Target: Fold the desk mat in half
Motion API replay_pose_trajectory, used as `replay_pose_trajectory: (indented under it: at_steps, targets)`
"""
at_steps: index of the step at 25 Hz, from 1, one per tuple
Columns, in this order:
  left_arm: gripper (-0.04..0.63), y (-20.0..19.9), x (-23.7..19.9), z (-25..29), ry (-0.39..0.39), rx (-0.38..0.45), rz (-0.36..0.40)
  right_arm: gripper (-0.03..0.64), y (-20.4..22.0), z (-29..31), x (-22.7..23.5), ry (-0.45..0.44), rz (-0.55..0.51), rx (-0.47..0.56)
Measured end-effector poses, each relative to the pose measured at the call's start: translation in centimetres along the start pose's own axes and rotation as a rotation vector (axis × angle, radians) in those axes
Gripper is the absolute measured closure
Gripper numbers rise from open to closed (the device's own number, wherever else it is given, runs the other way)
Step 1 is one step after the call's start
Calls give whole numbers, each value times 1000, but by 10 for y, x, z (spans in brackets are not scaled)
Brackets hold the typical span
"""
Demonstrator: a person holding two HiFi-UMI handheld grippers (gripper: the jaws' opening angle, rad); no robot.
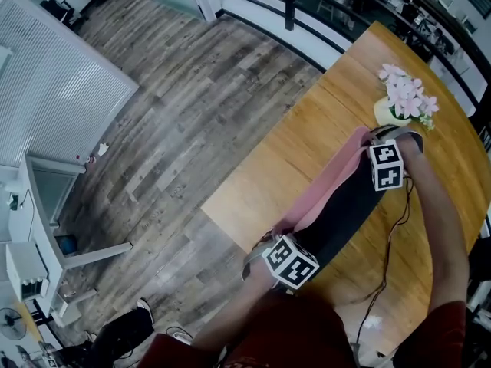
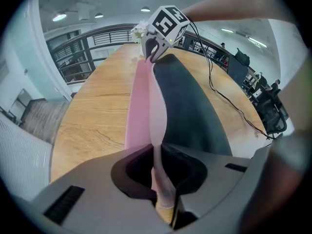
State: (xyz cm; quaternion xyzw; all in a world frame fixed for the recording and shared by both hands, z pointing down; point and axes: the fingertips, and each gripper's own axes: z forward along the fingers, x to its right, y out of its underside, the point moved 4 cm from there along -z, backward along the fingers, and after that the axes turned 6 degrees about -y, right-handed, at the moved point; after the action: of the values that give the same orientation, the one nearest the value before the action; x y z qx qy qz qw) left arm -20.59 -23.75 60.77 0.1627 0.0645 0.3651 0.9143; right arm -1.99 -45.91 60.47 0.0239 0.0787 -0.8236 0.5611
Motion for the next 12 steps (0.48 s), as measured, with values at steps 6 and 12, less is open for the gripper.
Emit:
replay_pose_trajectory:
  at_steps: [6, 12]
  targets:
    - [507, -1, -4, 4, -37, 2, 10, 543, -4, 7, 3, 21, 4, -1]
    - [445, -4, -9, 5, -106, 5, 42, 473, -2, 6, 12, 75, -11, -16]
